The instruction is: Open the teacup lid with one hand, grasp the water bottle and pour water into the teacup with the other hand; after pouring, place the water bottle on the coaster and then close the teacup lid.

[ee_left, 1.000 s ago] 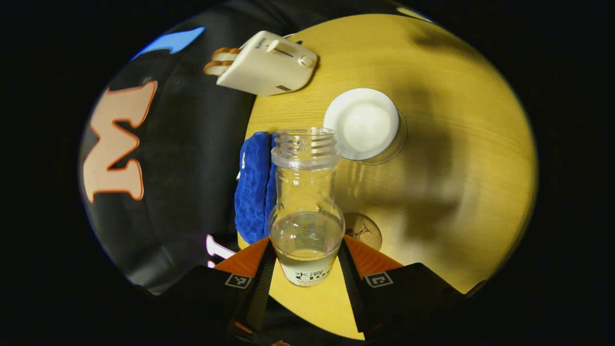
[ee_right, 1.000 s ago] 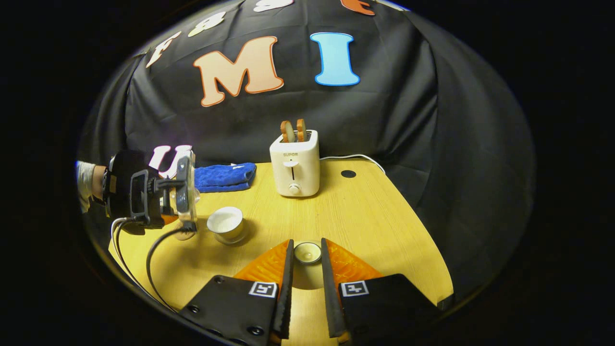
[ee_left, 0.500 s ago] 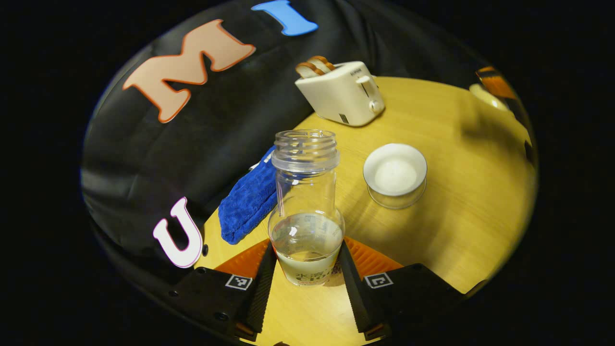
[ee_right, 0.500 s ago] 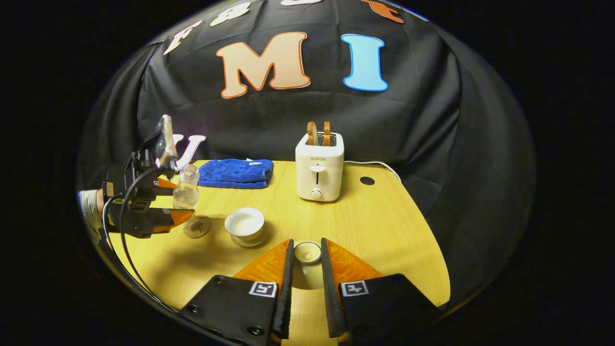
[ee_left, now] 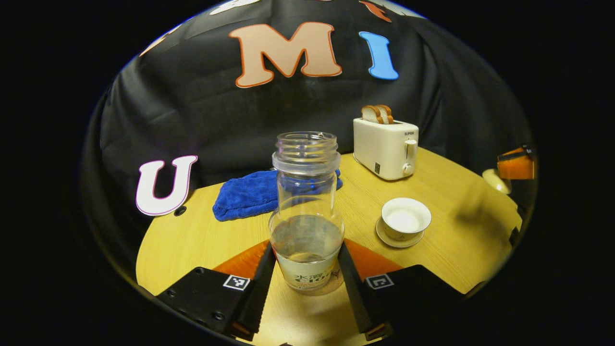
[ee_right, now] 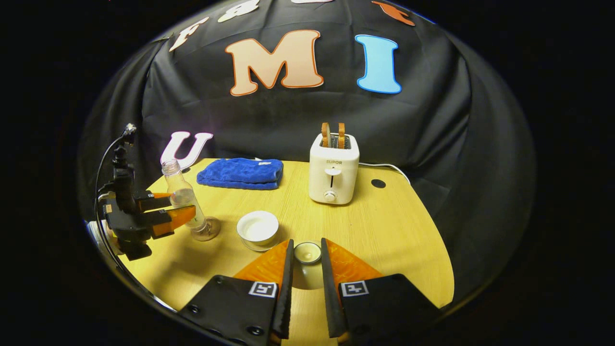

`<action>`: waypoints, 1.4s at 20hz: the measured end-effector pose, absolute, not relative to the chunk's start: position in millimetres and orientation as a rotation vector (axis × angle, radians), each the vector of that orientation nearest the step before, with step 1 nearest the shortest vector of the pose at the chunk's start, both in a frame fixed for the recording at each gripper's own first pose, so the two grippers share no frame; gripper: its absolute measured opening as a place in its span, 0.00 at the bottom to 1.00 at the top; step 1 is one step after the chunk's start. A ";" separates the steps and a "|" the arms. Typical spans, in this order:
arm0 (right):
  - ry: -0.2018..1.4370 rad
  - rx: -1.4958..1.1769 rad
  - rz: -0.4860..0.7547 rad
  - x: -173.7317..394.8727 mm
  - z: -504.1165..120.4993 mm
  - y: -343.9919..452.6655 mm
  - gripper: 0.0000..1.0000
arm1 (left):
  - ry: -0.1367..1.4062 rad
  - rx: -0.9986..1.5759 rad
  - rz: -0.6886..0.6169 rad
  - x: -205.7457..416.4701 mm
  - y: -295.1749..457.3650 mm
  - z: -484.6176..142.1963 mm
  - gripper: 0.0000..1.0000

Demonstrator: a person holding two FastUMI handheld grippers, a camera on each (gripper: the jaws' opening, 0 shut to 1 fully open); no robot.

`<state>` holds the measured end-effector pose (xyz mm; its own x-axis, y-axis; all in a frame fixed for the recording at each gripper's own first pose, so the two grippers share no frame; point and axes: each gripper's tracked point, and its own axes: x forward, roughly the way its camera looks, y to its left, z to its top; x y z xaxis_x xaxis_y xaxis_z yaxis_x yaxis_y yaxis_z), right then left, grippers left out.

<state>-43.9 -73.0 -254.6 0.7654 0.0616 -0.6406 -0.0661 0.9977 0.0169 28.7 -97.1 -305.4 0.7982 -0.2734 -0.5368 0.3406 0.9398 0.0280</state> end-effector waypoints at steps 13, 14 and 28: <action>0.694 -0.029 0.124 -28.1 -249.6 -41.2 0.31 | 0.554 0.013 -0.303 26.4 -99.6 -323.5 0.75; 0.696 -0.028 0.129 -27.1 -250.4 -38.4 0.31 | 0.564 0.019 -0.309 22.7 -100.5 -327.6 0.75; 0.691 -0.009 0.207 26.8 -280.3 6.9 0.31 | 0.533 0.029 -0.258 -27.2 -66.9 -289.4 0.98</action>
